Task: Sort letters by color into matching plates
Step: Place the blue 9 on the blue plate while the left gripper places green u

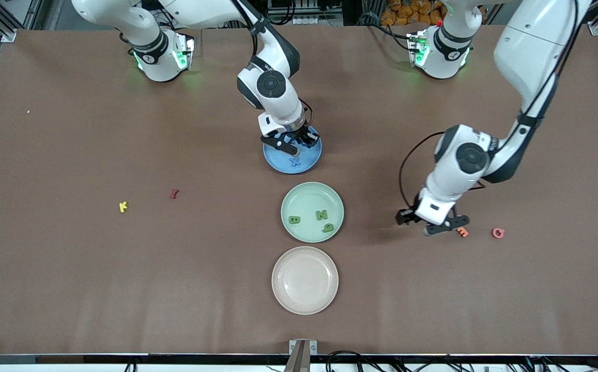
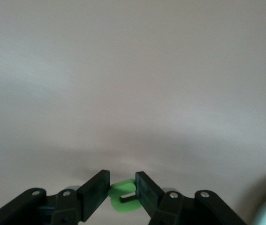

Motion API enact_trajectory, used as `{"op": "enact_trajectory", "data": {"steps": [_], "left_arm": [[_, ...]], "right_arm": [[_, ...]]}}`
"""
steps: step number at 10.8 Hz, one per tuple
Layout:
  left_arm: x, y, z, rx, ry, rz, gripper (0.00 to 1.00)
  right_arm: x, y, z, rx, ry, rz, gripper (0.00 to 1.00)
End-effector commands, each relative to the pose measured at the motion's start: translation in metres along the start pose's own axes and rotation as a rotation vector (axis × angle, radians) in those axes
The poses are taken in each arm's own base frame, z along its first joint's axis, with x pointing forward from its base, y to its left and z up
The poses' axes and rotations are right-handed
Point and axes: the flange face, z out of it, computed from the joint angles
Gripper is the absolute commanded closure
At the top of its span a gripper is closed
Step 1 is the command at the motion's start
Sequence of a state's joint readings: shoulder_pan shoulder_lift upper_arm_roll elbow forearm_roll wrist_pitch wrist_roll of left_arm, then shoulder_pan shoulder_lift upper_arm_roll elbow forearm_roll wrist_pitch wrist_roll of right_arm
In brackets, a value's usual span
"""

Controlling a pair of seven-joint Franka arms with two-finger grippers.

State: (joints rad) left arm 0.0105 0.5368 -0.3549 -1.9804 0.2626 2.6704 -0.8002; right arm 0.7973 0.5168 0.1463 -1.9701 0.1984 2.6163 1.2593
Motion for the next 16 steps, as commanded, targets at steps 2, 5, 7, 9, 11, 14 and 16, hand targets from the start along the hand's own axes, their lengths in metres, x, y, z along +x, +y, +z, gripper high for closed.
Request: {"op": "enact_trajectory", "data": {"steps": [2, 5, 7, 9, 11, 14, 16], "left_arm": [[-0.052, 0.143, 0.014, -0.102, 0.003, -0.136, 1.0], [-0.08, 0.182, 0.007, -0.138, 0.008, -0.15, 1.0], [-0.077, 0.183, 0.003, -0.139, 0.015, -0.194, 0.49], [-0.057, 0.166, 0.0, -0.103, 0.06, -0.197, 0.0], [-0.023, 0.132, -0.003, -0.014, 0.105, -0.191, 0.0], [0.052, 0.029, -0.036, 0.195, 0.032, -0.108, 0.0], [0.054, -0.007, -0.029, 0.259, -0.036, -0.085, 0.0]], "right_arm": [[0.008, -0.005, -0.004, 0.003, -0.009, 0.034, 0.33], [0.026, 0.003, -0.033, -0.056, -0.03, 0.015, 0.29], [0.044, 0.028, -0.063, -0.085, -0.038, -0.065, 0.29], [0.065, 0.051, -0.098, -0.136, -0.069, -0.141, 0.29], [0.096, 0.071, -0.143, -0.17, -0.101, -0.22, 0.29], [0.163, 0.124, -0.216, -0.176, -0.151, -0.375, 0.26], [0.2, 0.154, -0.249, -0.207, -0.128, -0.475, 0.25]]}}
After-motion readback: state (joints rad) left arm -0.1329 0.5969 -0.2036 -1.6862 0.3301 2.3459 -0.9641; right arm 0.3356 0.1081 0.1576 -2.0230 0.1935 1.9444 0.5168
